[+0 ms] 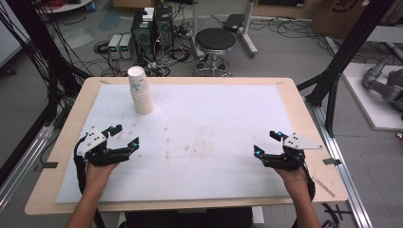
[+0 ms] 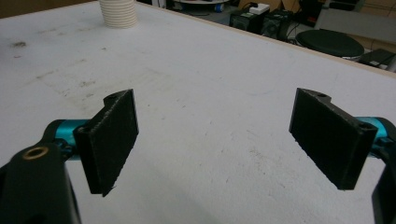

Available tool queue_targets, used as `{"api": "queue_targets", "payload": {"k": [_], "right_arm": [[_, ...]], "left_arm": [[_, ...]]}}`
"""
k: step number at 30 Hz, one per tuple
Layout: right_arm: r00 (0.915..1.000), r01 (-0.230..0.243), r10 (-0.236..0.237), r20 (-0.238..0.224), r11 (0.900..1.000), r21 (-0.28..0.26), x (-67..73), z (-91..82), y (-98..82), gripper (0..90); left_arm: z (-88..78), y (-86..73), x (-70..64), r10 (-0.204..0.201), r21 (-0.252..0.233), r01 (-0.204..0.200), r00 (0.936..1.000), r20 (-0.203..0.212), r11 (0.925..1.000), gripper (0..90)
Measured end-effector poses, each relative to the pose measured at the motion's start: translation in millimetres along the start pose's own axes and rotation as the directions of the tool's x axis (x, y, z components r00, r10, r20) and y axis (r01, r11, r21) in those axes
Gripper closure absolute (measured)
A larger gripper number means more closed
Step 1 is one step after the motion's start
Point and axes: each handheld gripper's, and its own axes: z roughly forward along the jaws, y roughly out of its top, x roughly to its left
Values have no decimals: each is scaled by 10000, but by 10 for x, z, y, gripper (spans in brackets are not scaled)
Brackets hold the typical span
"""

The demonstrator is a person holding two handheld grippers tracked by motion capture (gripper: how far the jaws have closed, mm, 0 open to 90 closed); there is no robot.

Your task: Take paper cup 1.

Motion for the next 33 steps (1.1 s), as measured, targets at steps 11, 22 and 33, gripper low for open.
{"api": "queue_targets", "payload": {"k": [11,22,33], "right_arm": [[9999,68,-68,-77,10000,-5,18,-2,7,160],[9999,-39,40,-143,10000,14,-27,24,2,159],[10000,0,0,-13,9999,173,-1,-17,8,160]], "left_arm": [[-8,-4,13,-51,-29,51,10000,-23,10000,163],[11,39,25,-237,-109,235,9997,-111,9997,163],[43,142,53,-232,-169,229,9995,-193,9996,164]]}}
